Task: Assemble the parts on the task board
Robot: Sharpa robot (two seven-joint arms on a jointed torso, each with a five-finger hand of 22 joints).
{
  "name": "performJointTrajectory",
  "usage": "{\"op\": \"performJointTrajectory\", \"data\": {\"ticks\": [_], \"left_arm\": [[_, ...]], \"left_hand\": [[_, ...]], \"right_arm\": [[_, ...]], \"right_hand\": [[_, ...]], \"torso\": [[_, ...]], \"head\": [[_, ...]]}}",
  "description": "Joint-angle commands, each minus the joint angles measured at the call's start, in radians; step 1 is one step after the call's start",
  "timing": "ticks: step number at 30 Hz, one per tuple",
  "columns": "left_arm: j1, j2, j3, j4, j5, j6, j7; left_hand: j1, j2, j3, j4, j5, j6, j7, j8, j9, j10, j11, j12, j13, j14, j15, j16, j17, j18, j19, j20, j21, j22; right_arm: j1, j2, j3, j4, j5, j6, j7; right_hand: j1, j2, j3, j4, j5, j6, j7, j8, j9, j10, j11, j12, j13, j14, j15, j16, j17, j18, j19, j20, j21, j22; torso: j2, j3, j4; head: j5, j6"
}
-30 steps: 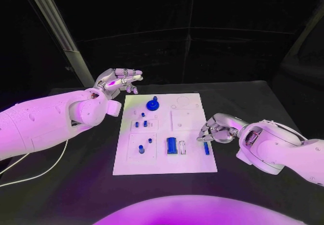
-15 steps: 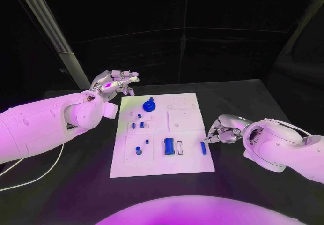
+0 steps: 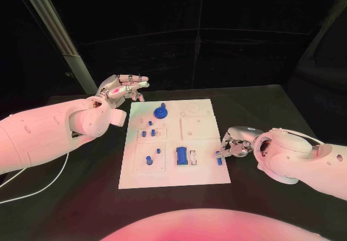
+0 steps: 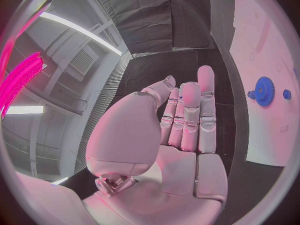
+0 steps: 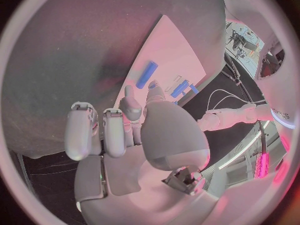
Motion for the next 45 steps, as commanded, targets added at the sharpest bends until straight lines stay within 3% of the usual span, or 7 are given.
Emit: {"op": "performJointTrajectory", "data": {"ticks": [1, 15, 22, 30, 33, 38, 45], "left_arm": [[0.001, 0.0, 0.001, 0.0, 0.004, 0.012, 0.004], [0.001, -0.002, 0.0, -0.001, 0.004, 0.014, 0.003], [0.001, -0.003, 0.0, 0.0, 0.004, 0.015, 0.002], [0.001, -0.006, 0.0, 0.001, 0.004, 0.015, 0.002], [0.001, -0.006, 0.0, 0.001, 0.004, 0.015, 0.002], [0.001, -0.007, 0.0, 0.002, 0.004, 0.014, 0.002], [0.001, -0.006, 0.0, 0.001, 0.004, 0.015, 0.002]], "left_hand": [[-0.001, 0.001, 0.008, 0.0, 0.004, -0.002, 0.004, 0.001, -0.001, -0.006, -0.001, 0.006, -0.002, -0.006, -0.002, -0.006, -0.001, 0.006, 0.0, -0.001, -0.004, -0.002], [-0.001, 0.001, 0.008, 0.0, 0.004, -0.002, 0.004, 0.001, -0.001, -0.006, -0.001, 0.006, -0.002, -0.006, -0.002, -0.006, -0.001, 0.006, 0.0, -0.001, -0.004, -0.002], [-0.001, 0.001, 0.008, 0.0, 0.004, -0.002, 0.004, 0.001, -0.001, -0.006, -0.001, 0.006, -0.002, -0.006, -0.002, -0.006, -0.001, 0.006, 0.0, -0.001, -0.004, -0.002], [-0.001, 0.0, 0.01, 0.0, 0.004, -0.002, 0.004, 0.002, -0.001, -0.007, 0.0, 0.007, -0.002, -0.007, -0.001, -0.005, -0.001, 0.005, 0.0, 0.0, -0.005, -0.002], [-0.001, 0.0, 0.01, 0.0, 0.004, -0.002, 0.004, 0.002, -0.001, -0.007, 0.0, 0.007, -0.002, -0.007, -0.001, -0.005, -0.001, 0.005, 0.0, 0.0, -0.005, -0.002], [0.0, 0.0, 0.011, -0.001, 0.004, -0.002, 0.004, 0.002, -0.001, -0.007, 0.0, 0.008, -0.002, -0.007, -0.001, -0.006, -0.002, 0.006, 0.0, 0.0, -0.005, -0.002], [0.0, 0.0, 0.011, -0.001, 0.004, -0.002, 0.004, 0.002, -0.001, -0.007, 0.0, 0.008, -0.002, -0.007, -0.001, -0.006, -0.002, 0.006, 0.0, 0.0, -0.005, -0.002]], "right_arm": [[-0.001, 0.008, 0.0, -0.001, -0.035, 0.042, -0.005], [-0.012, 0.05, 0.0, -0.018, -0.104, 0.118, -0.015], [-0.024, 0.074, 0.0, -0.02, -0.198, 0.179, -0.026], [-0.029, 0.086, 0.0, -0.015, -0.253, 0.174, -0.032], [-0.029, 0.086, 0.0, -0.011, -0.256, 0.153, -0.033], [-0.029, 0.079, 0.0, 0.004, -0.229, 0.09, -0.035], [-0.029, 0.066, 0.0, 0.027, -0.126, -0.012, -0.028]], "right_hand": [[0.008, -0.008, -0.005, 0.0, -0.006, 0.009, 0.0, 0.005, 0.001, -0.004, -0.005, -0.004, 0.001, 0.06, -0.004, -0.004, 0.027, 0.002, -0.005, 0.0, -0.004, -0.001], [0.06, -0.008, -0.003, -0.022, -0.008, 0.015, -0.001, 0.01, 0.007, -0.003, -0.007, -0.003, 0.004, 0.061, -0.006, -0.004, 0.029, 0.001, -0.004, -0.002, -0.004, 0.002], [0.138, -0.006, 0.01, -0.071, -0.015, 0.011, 0.0, 0.007, 0.008, -0.004, -0.007, -0.004, 0.005, 0.061, -0.007, -0.006, 0.028, 0.001, -0.003, -0.002, -0.004, 0.004], [0.225, 0.022, 0.061, -0.126, -0.025, 0.009, 0.002, -0.004, 0.001, -0.01, -0.008, -0.015, 0.0, 0.061, -0.008, -0.007, 0.03, 0.0, -0.003, -0.003, -0.005, 0.005], [0.228, 0.028, 0.073, -0.128, 0.007, 0.007, 0.004, -0.011, -0.004, -0.011, -0.007, -0.018, -0.001, 0.061, -0.007, -0.007, 0.031, 0.0, -0.002, -0.003, -0.004, 0.007], [0.218, 0.038, 0.102, -0.119, 0.115, 0.008, 0.005, -0.025, -0.016, -0.012, -0.008, -0.021, -0.002, 0.062, -0.007, -0.004, 0.037, -0.001, 0.0, -0.003, -0.002, 0.012], [0.216, 0.042, 0.155, -0.111, 0.204, 0.01, 0.004, -0.036, -0.029, -0.01, -0.008, -0.017, 0.002, 0.065, -0.008, 0.002, 0.047, -0.002, 0.004, -0.005, 0.002, 0.018]], "torso": [[0.0, -0.0001, -0.0013], [0.0, 0.0005, -0.0008], [-0.001, -0.0003, -0.0002], [-0.001, 0.0, -0.0009], [-0.001, 0.0005, -0.0014], [-0.001, 0.0003, -0.0007], [-0.001, -0.0001, 0.0008]], "head": [[0.001, -0.002], [0.004, -0.007], [0.005, -0.009], [0.008, -0.009], [0.01, -0.009], [0.012, -0.009], [0.012, -0.008]]}}
